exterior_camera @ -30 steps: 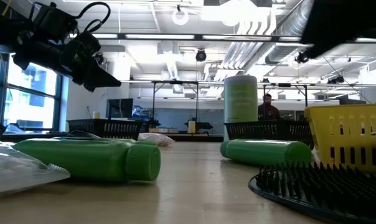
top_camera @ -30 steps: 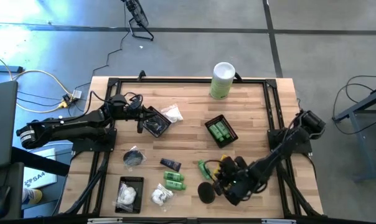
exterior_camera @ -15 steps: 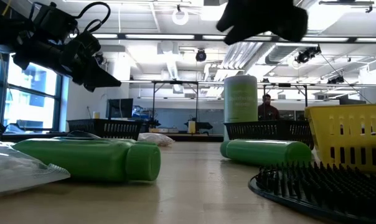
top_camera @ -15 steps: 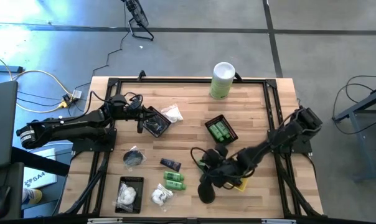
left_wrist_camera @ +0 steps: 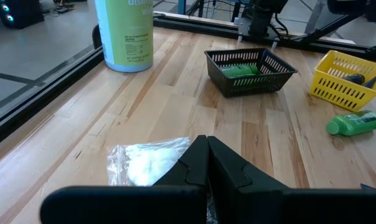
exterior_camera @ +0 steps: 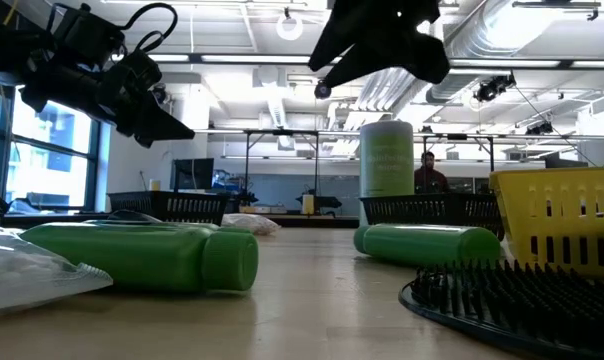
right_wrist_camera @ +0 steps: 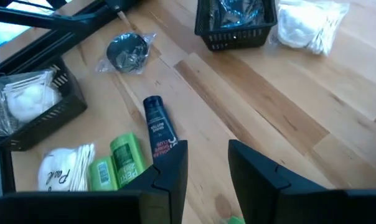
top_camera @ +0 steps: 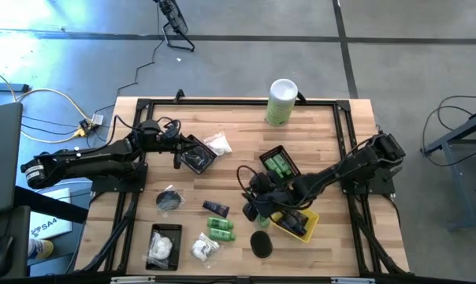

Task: Pick & Place Travel size toiletries
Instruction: Put the shampoo bottle into the top right black bin

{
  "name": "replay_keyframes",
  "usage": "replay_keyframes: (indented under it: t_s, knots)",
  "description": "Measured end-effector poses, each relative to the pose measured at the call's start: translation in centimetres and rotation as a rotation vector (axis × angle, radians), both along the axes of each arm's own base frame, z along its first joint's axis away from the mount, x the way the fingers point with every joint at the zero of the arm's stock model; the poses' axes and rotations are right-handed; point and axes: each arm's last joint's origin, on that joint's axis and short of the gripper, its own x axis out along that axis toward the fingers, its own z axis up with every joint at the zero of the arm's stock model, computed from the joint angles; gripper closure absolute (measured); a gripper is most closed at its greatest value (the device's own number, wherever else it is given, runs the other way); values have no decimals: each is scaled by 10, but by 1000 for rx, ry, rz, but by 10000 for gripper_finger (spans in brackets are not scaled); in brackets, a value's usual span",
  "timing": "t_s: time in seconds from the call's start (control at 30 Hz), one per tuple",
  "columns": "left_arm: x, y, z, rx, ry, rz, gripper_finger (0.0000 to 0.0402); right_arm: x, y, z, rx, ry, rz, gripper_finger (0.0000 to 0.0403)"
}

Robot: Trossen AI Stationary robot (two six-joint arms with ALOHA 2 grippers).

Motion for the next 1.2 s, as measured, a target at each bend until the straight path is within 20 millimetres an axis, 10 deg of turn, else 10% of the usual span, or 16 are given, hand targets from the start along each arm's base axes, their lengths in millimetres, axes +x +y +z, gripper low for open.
replay_keyframes:
  t_s: [0.6, 1.2]
  knots:
    - [0, 0, 0, 0, 0, 0, 402, 3, -41, -12, 333, 209, -34, 295]
    - [0, 0, 0, 1, -2, 1, 402, 11, -21, -27, 303, 154, -88, 296]
